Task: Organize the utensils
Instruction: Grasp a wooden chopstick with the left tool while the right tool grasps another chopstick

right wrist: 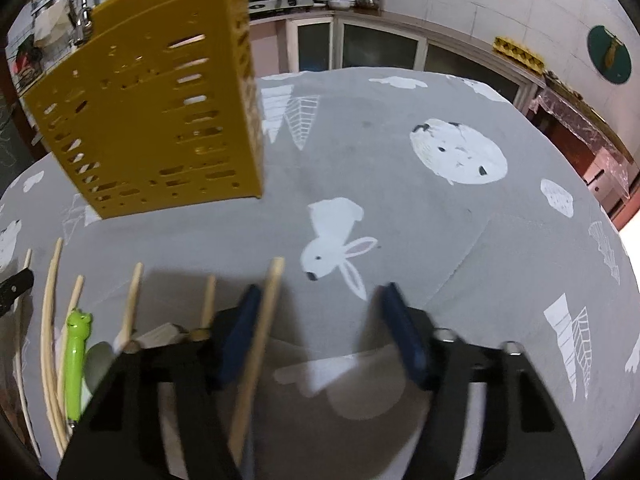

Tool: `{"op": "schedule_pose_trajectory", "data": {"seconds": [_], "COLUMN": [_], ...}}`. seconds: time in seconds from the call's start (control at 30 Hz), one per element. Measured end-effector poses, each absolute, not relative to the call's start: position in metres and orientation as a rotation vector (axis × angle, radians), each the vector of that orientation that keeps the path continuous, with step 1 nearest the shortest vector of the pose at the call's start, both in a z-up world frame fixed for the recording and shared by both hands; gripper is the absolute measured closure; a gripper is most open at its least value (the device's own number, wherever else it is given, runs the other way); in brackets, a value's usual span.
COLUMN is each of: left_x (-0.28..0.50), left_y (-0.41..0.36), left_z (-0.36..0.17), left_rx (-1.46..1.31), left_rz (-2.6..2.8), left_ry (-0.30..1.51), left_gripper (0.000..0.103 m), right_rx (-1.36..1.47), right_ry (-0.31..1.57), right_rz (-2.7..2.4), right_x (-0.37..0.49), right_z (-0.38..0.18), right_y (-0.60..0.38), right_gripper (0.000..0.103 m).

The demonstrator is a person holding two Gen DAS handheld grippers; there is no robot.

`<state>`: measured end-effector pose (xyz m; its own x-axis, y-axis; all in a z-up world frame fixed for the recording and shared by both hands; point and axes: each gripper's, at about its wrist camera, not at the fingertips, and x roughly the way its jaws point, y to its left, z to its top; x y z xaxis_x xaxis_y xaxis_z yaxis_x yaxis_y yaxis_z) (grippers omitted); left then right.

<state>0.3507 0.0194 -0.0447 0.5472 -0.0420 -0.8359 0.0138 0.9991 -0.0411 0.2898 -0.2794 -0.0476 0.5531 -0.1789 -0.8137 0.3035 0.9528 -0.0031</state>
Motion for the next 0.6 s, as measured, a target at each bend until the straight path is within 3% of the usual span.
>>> {"op": "schedule_pose_trajectory", "data": {"seconds": [0.07, 0.27, 0.37, 0.6], "left_x": [0.351, 0.356, 0.357, 0.361], "left_y": [0.017, 0.009, 0.009, 0.002], "left_z": [-0.045, -0.045, -0.044, -0.045], "left_rx": [-0.022, -0.009, -0.019, -0.014], "left_rz": [-0.034, -0.025, -0.036, -0.02], "left_ry": [0.997, 1.009, 1.023, 1.03], "left_gripper": [0.067, 0.073, 0.083, 0.088], "right_rx": [0.139, 0.134, 0.159, 0.178], "right_ry": [0.957, 0.97, 0.97, 0.967], "right_rz": [-0.271, -0.263, -0.263, -0.264], "right_x": [0.293, 0.298, 0.3, 0.306], "right_z": [-0.045, -0.044, -0.043, -0.044], "right_y": [-0.277, -0.27, -0.269, -0.27], "right_gripper": [0.072, 0.09, 0.094, 0.097]}}
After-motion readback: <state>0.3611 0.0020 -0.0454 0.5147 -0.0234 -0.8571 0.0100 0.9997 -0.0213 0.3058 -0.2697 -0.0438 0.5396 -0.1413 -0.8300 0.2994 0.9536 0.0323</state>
